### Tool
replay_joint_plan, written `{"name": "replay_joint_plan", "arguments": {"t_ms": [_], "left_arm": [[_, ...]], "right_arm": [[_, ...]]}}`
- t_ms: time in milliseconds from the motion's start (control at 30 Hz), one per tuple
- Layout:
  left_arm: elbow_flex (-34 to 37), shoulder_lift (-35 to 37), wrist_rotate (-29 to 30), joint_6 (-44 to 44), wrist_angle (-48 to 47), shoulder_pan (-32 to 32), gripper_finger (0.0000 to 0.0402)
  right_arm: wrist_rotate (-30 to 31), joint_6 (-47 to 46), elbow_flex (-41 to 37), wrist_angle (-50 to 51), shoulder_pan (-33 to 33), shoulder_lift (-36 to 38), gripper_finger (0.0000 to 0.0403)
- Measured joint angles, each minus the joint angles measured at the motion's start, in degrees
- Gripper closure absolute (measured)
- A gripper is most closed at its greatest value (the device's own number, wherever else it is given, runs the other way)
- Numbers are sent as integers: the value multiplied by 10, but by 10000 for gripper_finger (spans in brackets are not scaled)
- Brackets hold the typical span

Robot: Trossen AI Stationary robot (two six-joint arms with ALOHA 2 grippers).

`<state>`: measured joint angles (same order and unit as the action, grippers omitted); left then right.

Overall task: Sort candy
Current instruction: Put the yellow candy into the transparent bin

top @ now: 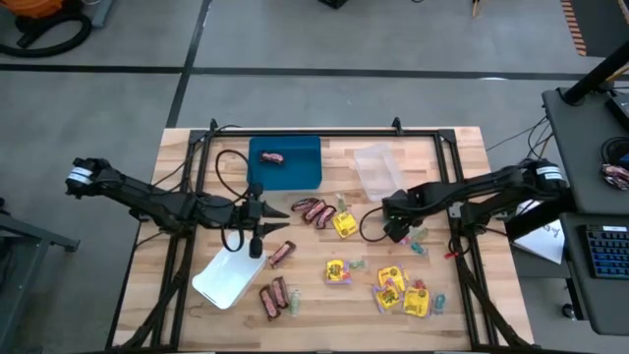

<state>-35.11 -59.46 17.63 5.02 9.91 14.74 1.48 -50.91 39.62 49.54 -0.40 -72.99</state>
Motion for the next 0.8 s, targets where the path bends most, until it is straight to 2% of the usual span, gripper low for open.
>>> {"name": "replay_joint_plan", "arguments": {"t_ms": [200,333,667,800], "left_arm": [[0,-3,0,0,1,0,326],[0,-3,0,0,1,0,326],[0,-3,0,0,1,0,326],[0,-3,0,0,1,0,326]], "right_arm": [[0,9,0,-12,0,-34,192],[0,10,0,-18,0,-56,219],[0,10,2,-27,0,-69,346],[1,10,3,-27,0,-51,380]]}}
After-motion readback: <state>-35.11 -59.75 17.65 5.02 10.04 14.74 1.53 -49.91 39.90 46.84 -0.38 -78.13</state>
